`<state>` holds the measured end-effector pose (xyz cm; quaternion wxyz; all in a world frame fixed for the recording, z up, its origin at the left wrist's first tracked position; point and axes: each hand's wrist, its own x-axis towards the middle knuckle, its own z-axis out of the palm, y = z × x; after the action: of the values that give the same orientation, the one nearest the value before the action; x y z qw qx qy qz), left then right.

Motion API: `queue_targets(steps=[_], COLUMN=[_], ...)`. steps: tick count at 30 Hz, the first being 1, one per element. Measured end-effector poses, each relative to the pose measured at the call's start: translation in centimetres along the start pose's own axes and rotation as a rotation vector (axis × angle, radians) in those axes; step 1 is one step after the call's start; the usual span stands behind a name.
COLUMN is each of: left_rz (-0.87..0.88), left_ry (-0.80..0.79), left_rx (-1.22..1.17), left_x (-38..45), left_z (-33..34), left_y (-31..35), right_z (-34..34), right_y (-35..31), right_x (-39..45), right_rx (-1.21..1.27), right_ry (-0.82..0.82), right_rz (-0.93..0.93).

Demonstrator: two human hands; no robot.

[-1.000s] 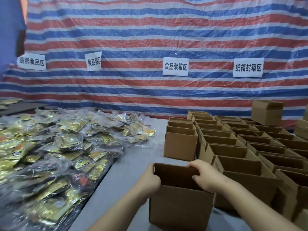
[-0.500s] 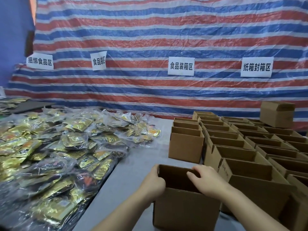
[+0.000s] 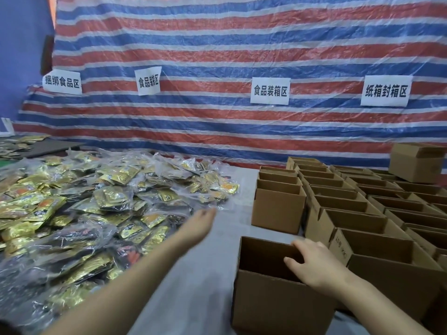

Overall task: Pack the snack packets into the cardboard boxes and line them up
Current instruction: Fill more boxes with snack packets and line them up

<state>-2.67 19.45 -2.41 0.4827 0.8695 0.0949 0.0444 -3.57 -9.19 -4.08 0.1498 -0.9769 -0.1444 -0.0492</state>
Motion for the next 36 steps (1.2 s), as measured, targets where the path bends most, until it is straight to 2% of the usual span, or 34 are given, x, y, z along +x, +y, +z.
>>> queue_targets(steps=[2,4,6,8,13,21,26,32,36], left_rz=[-0.021,-0.086,-0.162,-0.206,-0.287,-0.167,-0.036,0.214,0.333], left_ry=[0.143,0.191,0.179,0.12,0.041,0.076,0.074,0.082,-0.038], left_rx=[0.207,0.483,0.823,1.009,0.979,1.021,0.978,0.813,0.763], left_x=[3.6,6.2,7.8,8.8,9.3,7.9,6.6,4.8,4.4], left_z=[-3.3,-5.9,-7.2,-7.1,-4.4,-3.5,-1.8,0.2,2.7], left_y=[-1.7,-4.4,-7.7,-10.9,-16.5,-16.3,-16.2,-14.5,-13.0], right_z=[0.0,-0.1,-0.5,-0.7,-0.8,-0.6,-1.0,-0.9,-1.1], right_y=[0.0,-0.1,-0.3,-0.5,-0.9,-1.2,-1.1,-0.9,-1.0], right_x=[0.0,0.0,0.1,0.1,-0.5,-0.4,0.0,0.0,0.0], right_rx=[-0.005,-0.013,-0.01,-0.011,-0.015,-0.023,-0.03,-0.025,-0.022], right_ry=[-0.004,-0.021,-0.043,-0.057,-0.07,-0.038,-0.071,-0.075,-0.082], right_rz=[0.005,0.011,0.03,0.044,0.078,0.064,0.064,0.056,0.053])
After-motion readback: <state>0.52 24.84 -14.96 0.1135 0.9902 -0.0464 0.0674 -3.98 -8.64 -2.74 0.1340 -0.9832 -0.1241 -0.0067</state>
